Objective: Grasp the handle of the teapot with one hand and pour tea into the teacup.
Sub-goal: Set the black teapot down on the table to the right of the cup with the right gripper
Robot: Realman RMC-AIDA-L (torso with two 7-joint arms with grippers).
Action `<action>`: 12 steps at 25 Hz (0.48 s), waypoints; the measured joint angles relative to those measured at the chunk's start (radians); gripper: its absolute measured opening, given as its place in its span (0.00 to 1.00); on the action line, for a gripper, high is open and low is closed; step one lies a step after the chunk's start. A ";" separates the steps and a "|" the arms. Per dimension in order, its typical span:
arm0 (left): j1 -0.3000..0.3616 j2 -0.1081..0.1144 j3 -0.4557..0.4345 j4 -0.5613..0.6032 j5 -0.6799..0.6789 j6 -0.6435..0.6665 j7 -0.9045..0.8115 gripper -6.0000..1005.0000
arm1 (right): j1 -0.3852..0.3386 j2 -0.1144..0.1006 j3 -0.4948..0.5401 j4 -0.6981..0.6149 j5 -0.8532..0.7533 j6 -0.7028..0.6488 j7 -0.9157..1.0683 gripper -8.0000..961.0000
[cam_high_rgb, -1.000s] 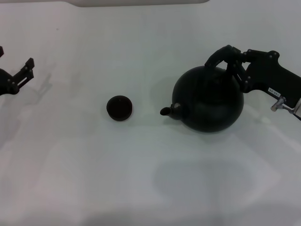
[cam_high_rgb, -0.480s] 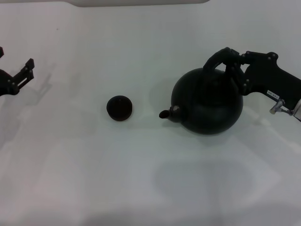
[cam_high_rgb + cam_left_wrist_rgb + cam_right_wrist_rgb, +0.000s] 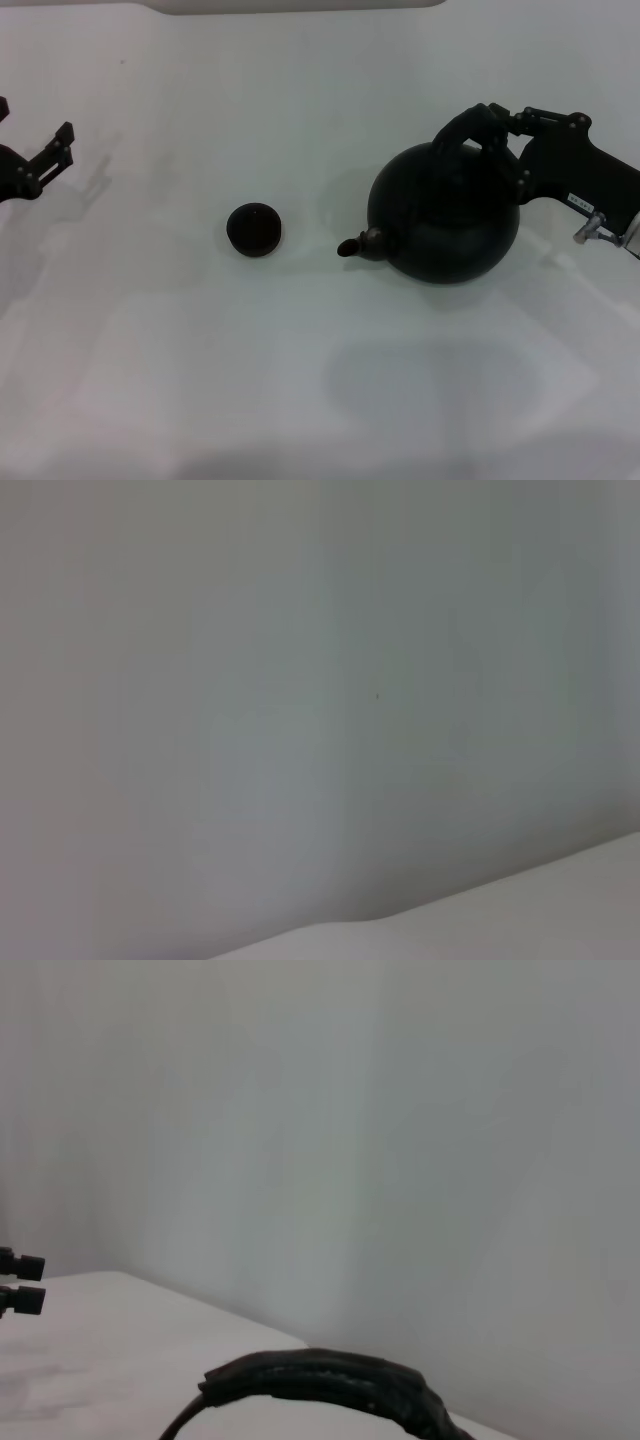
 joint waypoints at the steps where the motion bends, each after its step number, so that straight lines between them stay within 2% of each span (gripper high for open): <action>1: 0.000 0.000 0.000 0.000 0.000 0.000 0.000 0.83 | 0.000 0.000 0.000 0.000 0.000 0.000 0.000 0.14; 6: -0.002 0.000 0.000 0.000 0.000 0.000 0.000 0.83 | 0.000 0.000 0.002 -0.004 0.002 -0.006 0.000 0.25; 12: 0.003 0.000 0.000 0.005 0.000 0.000 0.000 0.83 | -0.005 -0.004 0.008 -0.005 0.007 -0.015 0.000 0.26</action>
